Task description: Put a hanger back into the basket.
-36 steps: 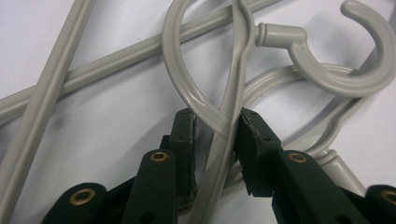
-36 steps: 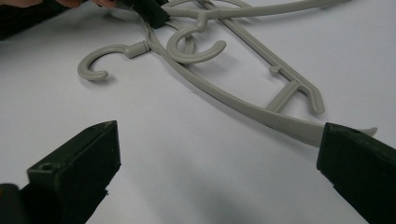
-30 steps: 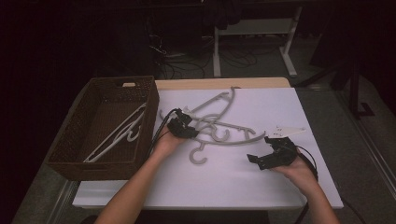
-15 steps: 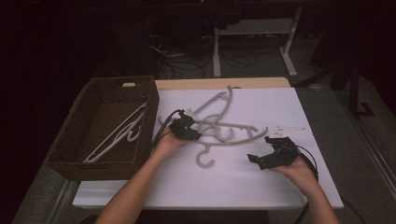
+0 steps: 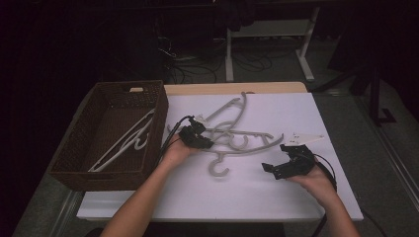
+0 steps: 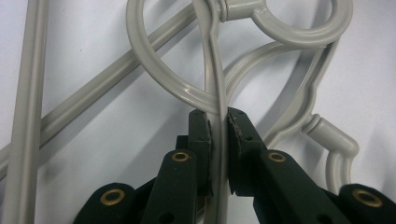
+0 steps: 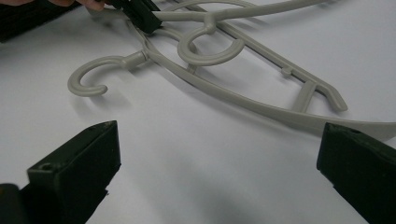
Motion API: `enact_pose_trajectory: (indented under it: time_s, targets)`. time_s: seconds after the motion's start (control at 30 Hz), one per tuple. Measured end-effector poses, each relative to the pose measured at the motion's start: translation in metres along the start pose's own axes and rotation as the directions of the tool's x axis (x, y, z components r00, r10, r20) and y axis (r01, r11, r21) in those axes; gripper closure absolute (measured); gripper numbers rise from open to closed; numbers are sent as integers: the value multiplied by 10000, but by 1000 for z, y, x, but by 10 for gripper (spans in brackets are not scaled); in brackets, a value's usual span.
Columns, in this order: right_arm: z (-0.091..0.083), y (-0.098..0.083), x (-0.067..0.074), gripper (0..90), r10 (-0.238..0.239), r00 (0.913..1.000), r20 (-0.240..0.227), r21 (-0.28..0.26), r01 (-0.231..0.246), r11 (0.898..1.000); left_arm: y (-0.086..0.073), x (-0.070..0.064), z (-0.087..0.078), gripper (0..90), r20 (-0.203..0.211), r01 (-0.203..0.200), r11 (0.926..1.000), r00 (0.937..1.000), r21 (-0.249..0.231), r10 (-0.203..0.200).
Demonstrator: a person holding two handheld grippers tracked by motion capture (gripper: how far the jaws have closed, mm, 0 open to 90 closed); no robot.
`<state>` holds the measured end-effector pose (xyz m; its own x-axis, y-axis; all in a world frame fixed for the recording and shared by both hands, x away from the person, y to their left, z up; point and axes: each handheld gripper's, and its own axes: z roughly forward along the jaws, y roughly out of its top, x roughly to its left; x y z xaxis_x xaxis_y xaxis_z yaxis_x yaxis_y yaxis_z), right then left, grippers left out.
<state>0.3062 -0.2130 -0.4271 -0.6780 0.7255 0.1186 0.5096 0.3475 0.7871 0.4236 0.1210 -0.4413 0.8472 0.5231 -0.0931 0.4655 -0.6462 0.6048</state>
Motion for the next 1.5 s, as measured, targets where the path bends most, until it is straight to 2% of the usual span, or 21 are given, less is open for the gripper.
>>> enact_pose_trajectory:
  time_s: [0.53,0.87,0.97,1.1,1.27,1.5]
  targets:
    - [-1,0,0,0,12,10000,42,-21,-12,10000,4,-6,-11,819,282,-7,9994,9996,-347,17]
    - [-1,0,0,0,5,10000,64,-19,-5,10000,4,-8,-8,819,673,-59,9989,9977,-464,90]
    - [-1,0,0,0,2,10000,63,-19,-2,10000,4,-7,-7,818,969,56,9982,9953,-599,3]
    - [-2,0,-1,0,-5,10000,60,-27,5,10000,4,-9,-7,818,1095,-73,9978,9939,-661,145]
    - [-1,0,0,0,3,10000,68,-24,-3,10000,5,-14,-7,819,1197,-500,9973,9912,-547,562]
    - [-1,0,0,0,-14,10000,62,-15,14,10000,3,-10,-2,815,1907,-66,9981,9815,-615,183]
